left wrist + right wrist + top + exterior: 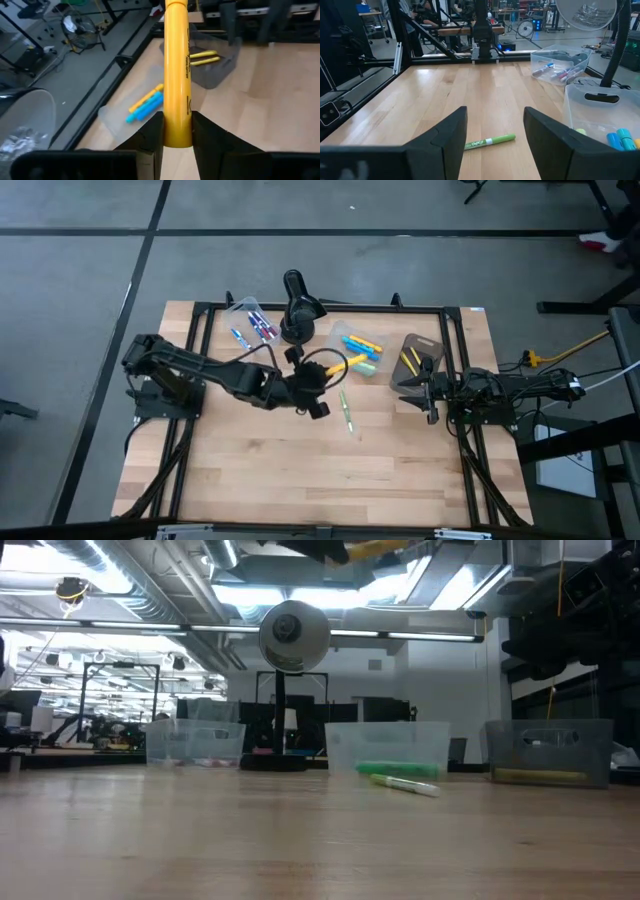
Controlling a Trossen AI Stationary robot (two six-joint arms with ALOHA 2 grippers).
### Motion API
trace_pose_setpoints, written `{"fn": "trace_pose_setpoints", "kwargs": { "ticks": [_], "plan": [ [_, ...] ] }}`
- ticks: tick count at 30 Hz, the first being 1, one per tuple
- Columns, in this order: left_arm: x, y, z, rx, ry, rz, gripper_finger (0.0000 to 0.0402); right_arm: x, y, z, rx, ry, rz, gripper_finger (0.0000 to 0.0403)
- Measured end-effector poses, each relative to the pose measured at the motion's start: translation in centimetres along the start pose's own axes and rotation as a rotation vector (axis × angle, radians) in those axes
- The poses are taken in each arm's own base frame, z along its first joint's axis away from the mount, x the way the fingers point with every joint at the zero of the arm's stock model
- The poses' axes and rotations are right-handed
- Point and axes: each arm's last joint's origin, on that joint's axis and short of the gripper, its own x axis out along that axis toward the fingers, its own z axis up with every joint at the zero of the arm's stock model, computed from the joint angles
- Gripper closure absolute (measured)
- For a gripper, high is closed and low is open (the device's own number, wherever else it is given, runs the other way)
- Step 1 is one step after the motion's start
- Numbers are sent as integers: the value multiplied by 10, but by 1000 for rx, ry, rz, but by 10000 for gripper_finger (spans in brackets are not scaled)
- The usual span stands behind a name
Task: Pick & Place Markers
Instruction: Put the yellow highlighter in the right transparent bin
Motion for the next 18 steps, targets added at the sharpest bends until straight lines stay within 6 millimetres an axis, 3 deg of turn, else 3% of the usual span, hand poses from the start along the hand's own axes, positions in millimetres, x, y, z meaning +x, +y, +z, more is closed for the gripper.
{"fn": "trace_pose_setpoints", "kwargs": {
  "ticks": [18],
  "plan": [
    [38, 41, 13, -42, -15, 7, 327, 0, 0, 0, 0, 0, 0, 209]
  ]
}}
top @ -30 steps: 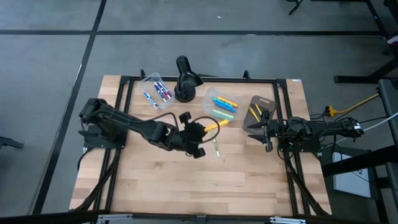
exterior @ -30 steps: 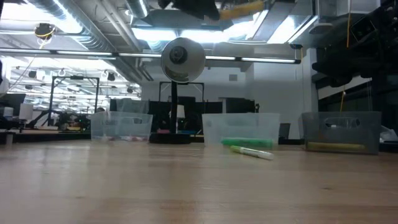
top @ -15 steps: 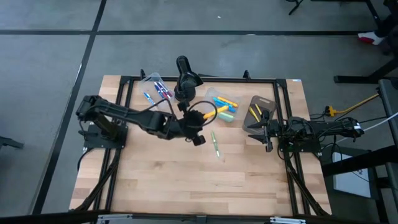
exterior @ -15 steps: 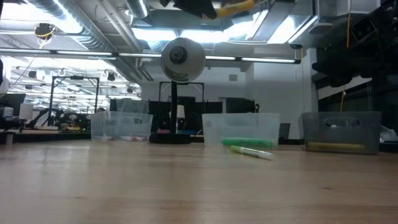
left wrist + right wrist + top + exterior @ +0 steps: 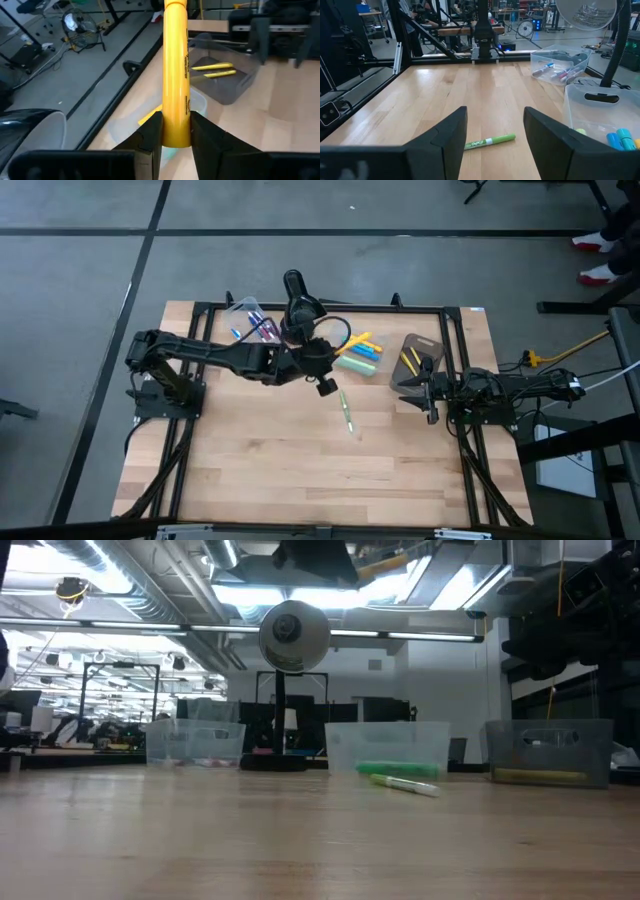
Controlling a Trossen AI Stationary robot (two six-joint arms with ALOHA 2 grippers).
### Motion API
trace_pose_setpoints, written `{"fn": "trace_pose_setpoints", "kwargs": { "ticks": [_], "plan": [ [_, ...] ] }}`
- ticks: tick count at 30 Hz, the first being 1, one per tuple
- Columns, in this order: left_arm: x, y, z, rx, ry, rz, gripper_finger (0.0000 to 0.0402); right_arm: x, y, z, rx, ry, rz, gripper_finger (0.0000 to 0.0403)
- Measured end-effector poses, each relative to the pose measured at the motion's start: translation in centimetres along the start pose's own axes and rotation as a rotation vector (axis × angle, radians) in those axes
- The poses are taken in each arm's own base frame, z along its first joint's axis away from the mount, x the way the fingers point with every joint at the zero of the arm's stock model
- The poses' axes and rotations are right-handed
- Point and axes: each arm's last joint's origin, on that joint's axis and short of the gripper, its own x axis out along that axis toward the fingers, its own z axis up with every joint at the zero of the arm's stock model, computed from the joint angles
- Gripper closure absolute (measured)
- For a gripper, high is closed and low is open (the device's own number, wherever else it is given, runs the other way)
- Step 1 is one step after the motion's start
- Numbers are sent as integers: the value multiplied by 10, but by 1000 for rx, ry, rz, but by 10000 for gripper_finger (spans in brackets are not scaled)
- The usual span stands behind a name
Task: Pick & Place Markers
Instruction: Put the yellow highlighter in the right transparent bin
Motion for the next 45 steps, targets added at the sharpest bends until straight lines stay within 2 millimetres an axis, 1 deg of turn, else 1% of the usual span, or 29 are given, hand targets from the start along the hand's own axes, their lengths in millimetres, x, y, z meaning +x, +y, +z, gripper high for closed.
{"fn": "trace_pose_setpoints", "kwargs": {
  "ticks": [6, 16, 20, 24, 35, 38, 45],
  "plan": [
    [11, 9, 0, -16, 3, 31, 325, 0, 0, 0, 0, 0, 0, 209],
    [36, -3, -2, 32, -39, 36, 323, 0, 0, 0, 0, 0, 0, 209],
    [44, 0, -5, 44, -28, 53, 327, 0, 0, 0, 0, 0, 0, 209],
    [51, 2, -7, 43, -17, 64, 323, 0, 0, 0, 0, 0, 0, 209],
    [78, 6, -18, 61, 25, 76, 324, 0, 0, 0, 0, 0, 1, 209],
    [82, 9, -21, 71, 41, 75, 321, 0, 0, 0, 0, 0, 0, 209],
    [91, 6, -25, 92, 42, 44, 328, 0, 0, 0, 0, 0, 0, 209]
  ]
}}
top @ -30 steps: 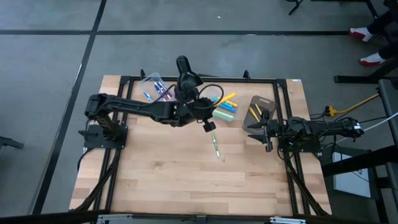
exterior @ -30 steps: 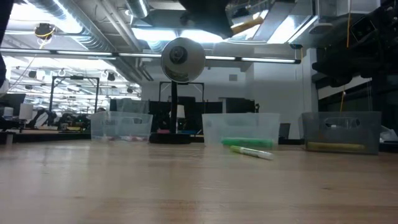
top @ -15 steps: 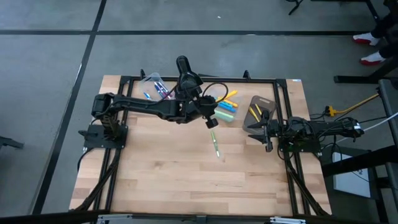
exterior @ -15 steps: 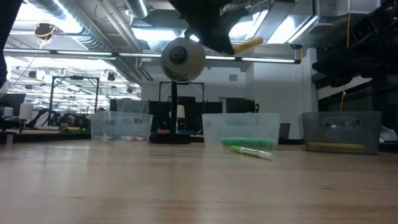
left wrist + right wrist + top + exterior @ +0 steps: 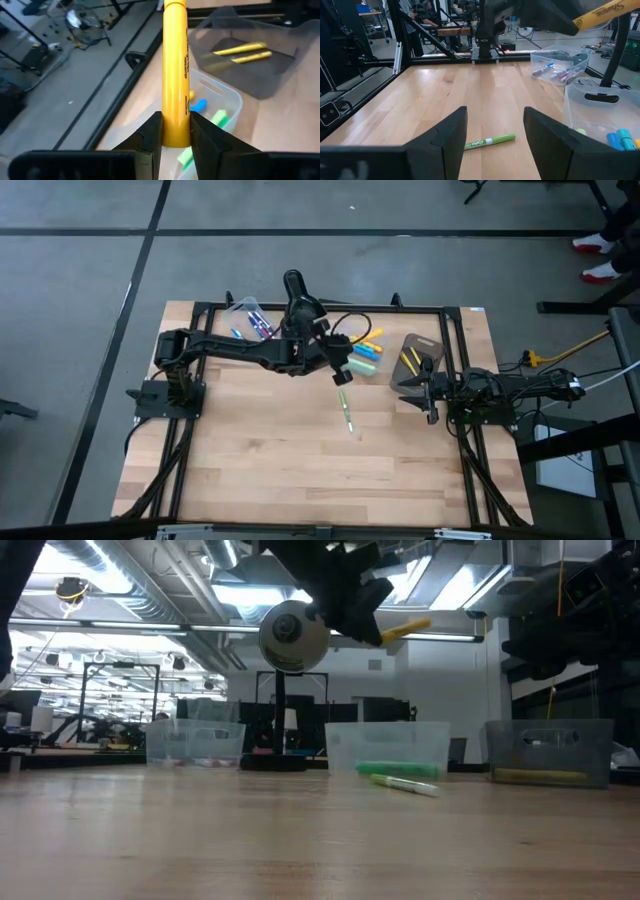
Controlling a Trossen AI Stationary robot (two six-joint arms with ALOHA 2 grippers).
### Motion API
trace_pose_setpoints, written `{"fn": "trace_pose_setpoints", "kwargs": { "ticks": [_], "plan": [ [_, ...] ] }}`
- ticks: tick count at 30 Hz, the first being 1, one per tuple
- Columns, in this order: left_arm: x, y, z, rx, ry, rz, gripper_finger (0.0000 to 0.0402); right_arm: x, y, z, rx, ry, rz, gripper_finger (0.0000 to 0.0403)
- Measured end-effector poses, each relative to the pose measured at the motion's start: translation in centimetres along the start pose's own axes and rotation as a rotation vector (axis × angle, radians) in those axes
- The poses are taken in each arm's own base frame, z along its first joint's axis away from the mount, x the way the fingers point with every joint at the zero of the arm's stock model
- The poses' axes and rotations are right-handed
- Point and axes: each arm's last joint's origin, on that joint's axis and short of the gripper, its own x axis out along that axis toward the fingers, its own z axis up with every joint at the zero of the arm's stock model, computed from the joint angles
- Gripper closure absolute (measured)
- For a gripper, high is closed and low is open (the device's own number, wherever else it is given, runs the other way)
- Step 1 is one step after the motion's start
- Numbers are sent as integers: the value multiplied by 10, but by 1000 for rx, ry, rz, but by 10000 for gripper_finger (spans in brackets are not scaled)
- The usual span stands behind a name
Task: Pick & Place Markers
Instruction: Put the yellow highlighter in the right transparent bin
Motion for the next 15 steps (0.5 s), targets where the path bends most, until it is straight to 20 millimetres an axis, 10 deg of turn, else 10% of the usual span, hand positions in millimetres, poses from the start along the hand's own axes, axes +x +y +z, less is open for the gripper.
{"fn": "trace_pose_setpoints", "kwargs": {
  "ticks": [15],
  "plan": [
    [10, 0, -3, -8, 2, -58, 323, 0, 0, 0, 0, 0, 0, 209]
  ]
}}
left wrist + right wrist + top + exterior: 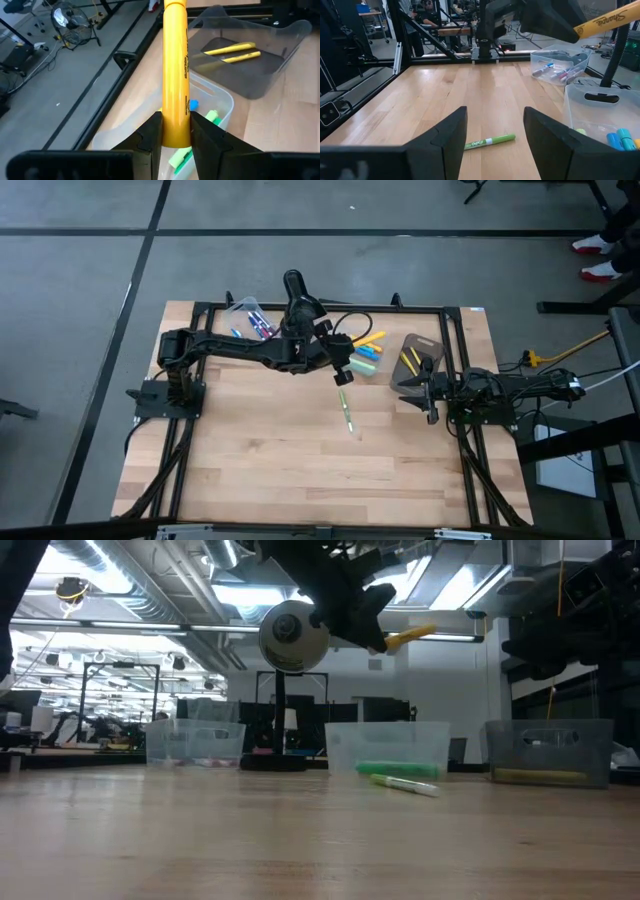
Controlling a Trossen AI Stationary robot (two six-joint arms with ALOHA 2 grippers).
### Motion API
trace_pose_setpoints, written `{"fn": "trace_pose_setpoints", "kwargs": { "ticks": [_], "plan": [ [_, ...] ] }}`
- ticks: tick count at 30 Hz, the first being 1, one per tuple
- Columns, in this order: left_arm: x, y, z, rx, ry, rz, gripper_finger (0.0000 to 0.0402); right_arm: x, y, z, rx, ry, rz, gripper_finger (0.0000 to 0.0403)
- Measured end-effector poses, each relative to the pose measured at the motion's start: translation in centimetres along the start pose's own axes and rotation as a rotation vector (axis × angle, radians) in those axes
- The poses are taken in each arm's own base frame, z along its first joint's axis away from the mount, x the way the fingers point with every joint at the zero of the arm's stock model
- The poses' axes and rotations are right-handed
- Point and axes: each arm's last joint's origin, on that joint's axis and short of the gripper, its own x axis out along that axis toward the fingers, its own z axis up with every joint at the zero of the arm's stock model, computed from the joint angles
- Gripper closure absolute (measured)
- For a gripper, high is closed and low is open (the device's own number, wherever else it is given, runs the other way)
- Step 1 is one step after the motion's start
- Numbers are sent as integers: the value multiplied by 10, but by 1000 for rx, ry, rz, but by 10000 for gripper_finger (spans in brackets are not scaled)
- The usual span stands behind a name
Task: Pick & Place Markers
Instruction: Put the yellow highlighter in the right transparent bin
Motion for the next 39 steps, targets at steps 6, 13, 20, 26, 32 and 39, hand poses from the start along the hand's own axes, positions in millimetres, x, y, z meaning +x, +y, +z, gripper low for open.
{"fn": "trace_pose_setpoints", "kwargs": {
  "ticks": [6, 13, 20, 26, 32, 39],
  "plan": [
    [4, 7, 0, -13, 0, 7, 327, 0, 0, 0, 0, 0, 0, 209],
    [9, 18, -1, -35, 7, 6, 322, 0, 0, 0, 0, 0, 0, 209],
    [15, 30, -2, -59, 15, -19, 328, 0, 0, 0, 0, 0, 0, 209],
    [17, 36, -3, -84, 20, -8, 321, 0, 0, 0, 0, 0, 0, 209],
    [18, 37, -5, -122, 39, -72, 327, 0, 0, 0, 0, 0, 0, 209],
    [19, 38, -7, -176, 66, -125, 324, 0, 0, 0, 0, 0, 0, 209]
  ]
}}
